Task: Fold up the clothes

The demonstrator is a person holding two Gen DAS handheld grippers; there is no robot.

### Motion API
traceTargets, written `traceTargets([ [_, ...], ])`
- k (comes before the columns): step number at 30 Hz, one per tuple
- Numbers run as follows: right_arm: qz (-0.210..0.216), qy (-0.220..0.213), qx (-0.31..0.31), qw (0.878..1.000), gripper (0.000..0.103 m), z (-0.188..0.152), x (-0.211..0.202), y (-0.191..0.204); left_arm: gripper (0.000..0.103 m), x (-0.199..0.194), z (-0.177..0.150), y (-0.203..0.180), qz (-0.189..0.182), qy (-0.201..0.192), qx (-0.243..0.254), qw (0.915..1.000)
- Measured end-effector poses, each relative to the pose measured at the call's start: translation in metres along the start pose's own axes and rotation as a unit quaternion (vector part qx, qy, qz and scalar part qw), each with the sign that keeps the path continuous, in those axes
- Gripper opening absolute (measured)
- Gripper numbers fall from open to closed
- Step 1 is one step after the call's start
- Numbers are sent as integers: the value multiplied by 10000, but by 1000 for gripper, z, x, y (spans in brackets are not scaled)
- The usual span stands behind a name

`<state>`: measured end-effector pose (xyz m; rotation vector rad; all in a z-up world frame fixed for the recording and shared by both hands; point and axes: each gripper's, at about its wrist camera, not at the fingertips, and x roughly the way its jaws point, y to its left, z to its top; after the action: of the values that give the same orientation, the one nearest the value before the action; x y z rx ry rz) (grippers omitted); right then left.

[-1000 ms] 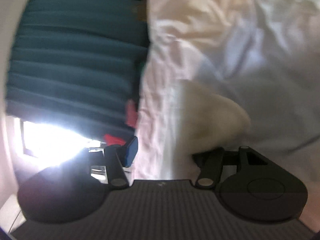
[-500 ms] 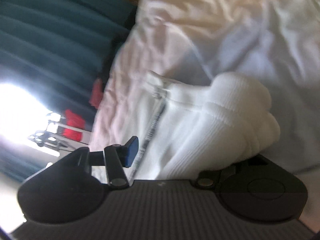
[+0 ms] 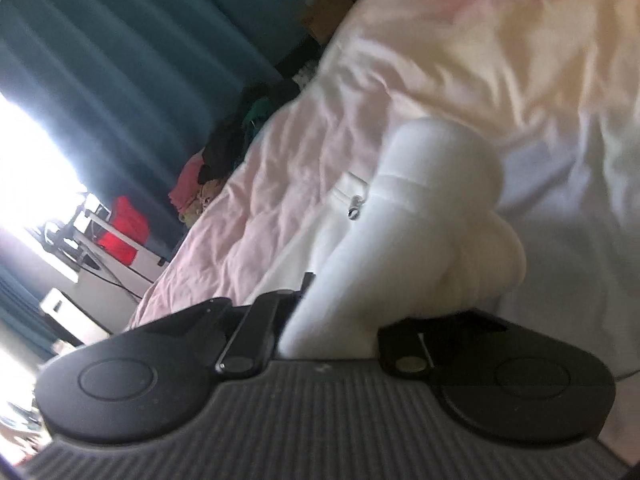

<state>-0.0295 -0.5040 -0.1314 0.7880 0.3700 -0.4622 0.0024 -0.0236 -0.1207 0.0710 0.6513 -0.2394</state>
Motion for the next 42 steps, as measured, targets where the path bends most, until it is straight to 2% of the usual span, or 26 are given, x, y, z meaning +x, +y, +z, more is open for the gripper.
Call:
traceTargets([
  [2, -203, -272, -786, 9963, 13, -4, -15, 34, 83, -2, 2, 1, 16, -18, 22, 10000],
  [3, -277, -443, -1272, 9905, 13, -10, -24, 55, 83, -3, 4, 2, 48, -51, 24, 10000],
  [5, -252, -857, -2334, 9683, 13, -29, -42, 101, 83, -8, 7, 4, 130, -137, 18, 9998],
  [6, -197, -1066, -2910, 9506, 13, -43, -50, 123, 83, -11, 8, 6, 136, -185, -49, 9997],
  [8, -3, -1417, -4009, 9051, 13, -79, -63, 164, 83, -18, 12, 14, 139, -294, -250, 9992],
  [11, 495, -1610, -5148, 8406, 13, -142, -77, 211, 83, -28, 17, 26, 194, -427, -559, 9973],
  [12, 584, -1569, -5353, 8279, 13, -158, -78, 217, 83, -31, 19, 31, 210, -460, -663, 9965],
  [14, 648, -1425, -5629, 8116, 13, -180, -76, 219, 84, -35, 21, 39, 247, -477, -842, 9950],
  [19, 805, -1058, -6286, 7663, 13, -236, -70, 224, 84, -36, 21, 57, 294, -256, -1181, 9922],
  [28, 1071, -377, -7339, 6697, 16, -336, -61, 234, 84, -33, 31, 79, -161, -527, -1704, 9838],
  [30, 1016, -247, -7506, 6524, 17, -342, -65, 236, 84, -32, 31, 84, -287, -515, -1841, 9811],
  [32, 1002, -47, -7555, 6474, 21, -340, -75, 239, 84, -32, 30, 89, -403, -515, -1966, 9783],
  [33, 1012, 59, -7528, 6504, 23, -337, -80, 239, 84, -32, 30, 91, -446, -534, -2004, 9772],
  [35, 1085, 314, -7364, 6670, 27, -328, -94, 240, 84, -35, 30, 94, -495, -590, -2069, 9753],
  [37, 1201, 683, -7075, 6931, 30, -318, -106, 240, 84, -38, 30, 96, -536, -643, -2134, 9734],
  [38, 1262, 880, -6908, 7065, 40, -313, -112, 240, 84, -39, 30, 97, -554, -658, -2158, 9726],
  [39, 1381, 1179, -6681, 7215, 60, -306, -118, 239, 84, -41, 30, 97, -572, -671, -2178, 9720],
  [41, 1721, 1849, -6083, 7525, 78, -292, -125, 239, 84, -43, 29, 96, -577, -663, -2194, 9717],
  [42, 1859, 2021, -5783, 7682, 78, -285, -131, 237, 84, -45, 29, 95, -591, -654, -2194, 9716],
])
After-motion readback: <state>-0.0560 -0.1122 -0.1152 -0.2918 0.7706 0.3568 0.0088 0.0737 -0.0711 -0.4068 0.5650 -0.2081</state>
